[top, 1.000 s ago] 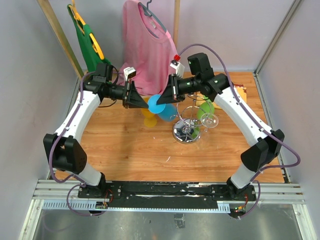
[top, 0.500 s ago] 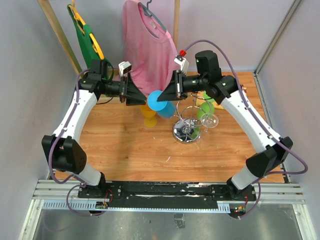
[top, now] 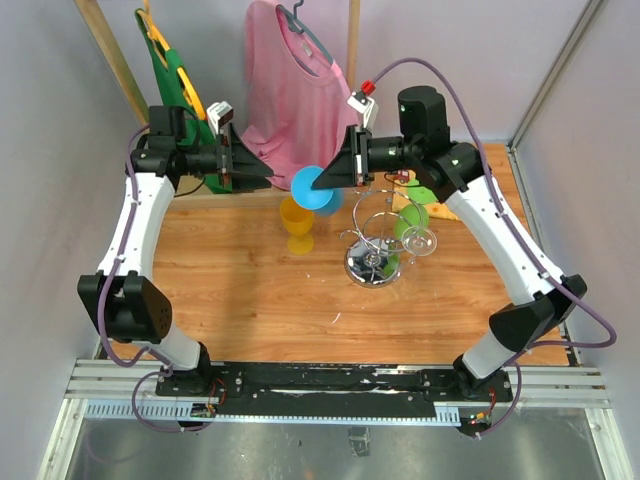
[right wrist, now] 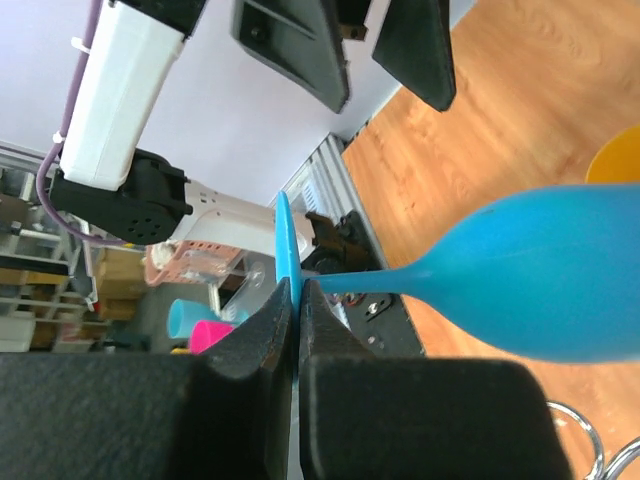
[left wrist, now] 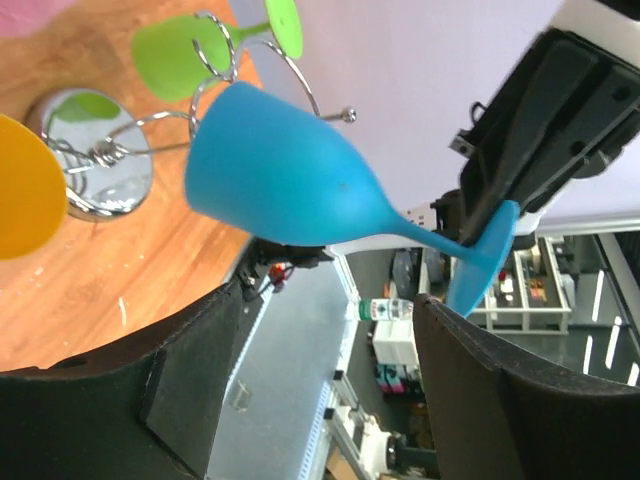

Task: Take the wine glass off the wine glass rack

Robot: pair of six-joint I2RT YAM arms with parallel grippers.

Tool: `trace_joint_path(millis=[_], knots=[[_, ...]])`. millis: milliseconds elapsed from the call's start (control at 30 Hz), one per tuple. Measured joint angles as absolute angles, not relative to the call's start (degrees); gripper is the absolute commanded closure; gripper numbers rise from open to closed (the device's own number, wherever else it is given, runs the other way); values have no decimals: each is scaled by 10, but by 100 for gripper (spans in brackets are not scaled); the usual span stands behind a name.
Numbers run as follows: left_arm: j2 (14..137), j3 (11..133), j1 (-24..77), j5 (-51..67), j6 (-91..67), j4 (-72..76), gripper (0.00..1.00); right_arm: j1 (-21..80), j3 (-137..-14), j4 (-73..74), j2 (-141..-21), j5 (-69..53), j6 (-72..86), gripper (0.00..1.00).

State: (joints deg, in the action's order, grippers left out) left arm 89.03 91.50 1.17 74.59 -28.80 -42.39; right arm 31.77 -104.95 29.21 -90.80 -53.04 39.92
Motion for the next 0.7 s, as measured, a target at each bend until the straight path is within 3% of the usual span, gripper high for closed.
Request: trace_joint_path(millis=[367,533,700], knots=[[940,1009,-7,655,-194,-483,28,318,-1261,447,-948,-415,178,99],[946,1063,-7,545,-119,-515,29,331,-1253,475,-943,-312,86,99],[936,1070,-7,458,-69,-524,29,402,-1159,456,-891,-181,-23,99]])
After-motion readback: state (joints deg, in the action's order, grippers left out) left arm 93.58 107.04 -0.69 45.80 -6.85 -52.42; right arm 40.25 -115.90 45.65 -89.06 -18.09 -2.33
